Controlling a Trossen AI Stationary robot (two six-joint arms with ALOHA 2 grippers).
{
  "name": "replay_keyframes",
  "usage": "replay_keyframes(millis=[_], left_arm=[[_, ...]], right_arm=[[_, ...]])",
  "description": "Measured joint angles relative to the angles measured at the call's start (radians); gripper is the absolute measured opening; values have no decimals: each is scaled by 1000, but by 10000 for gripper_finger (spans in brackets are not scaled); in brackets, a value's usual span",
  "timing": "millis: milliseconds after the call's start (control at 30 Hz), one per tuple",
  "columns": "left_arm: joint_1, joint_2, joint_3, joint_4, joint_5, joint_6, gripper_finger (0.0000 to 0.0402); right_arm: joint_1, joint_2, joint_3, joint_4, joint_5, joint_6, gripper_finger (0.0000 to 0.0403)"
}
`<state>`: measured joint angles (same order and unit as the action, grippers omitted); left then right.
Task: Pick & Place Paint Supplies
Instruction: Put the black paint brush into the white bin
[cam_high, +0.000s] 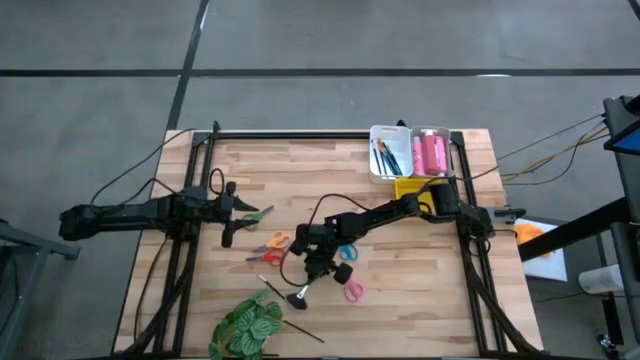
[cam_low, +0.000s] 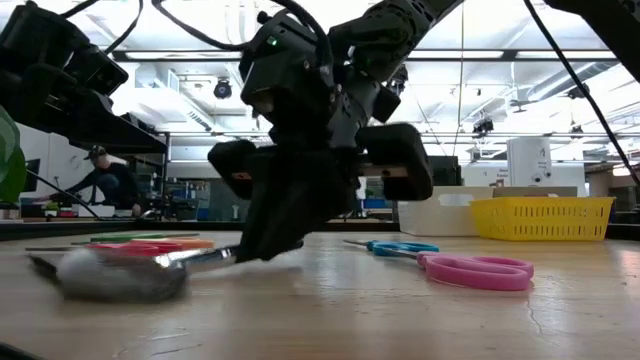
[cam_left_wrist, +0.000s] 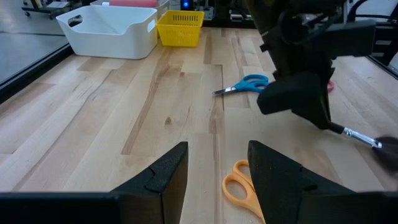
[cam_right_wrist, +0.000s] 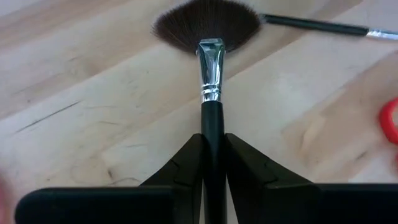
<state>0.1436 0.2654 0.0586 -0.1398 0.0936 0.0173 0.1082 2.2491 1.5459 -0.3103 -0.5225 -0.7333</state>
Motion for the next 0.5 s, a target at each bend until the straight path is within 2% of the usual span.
replay_keyframes(millis=[500], left_arm=[[0, 1, 0, 0, 0, 0, 169]], right_arm=[[-61, -160, 2, -143, -22, 92, 54]])
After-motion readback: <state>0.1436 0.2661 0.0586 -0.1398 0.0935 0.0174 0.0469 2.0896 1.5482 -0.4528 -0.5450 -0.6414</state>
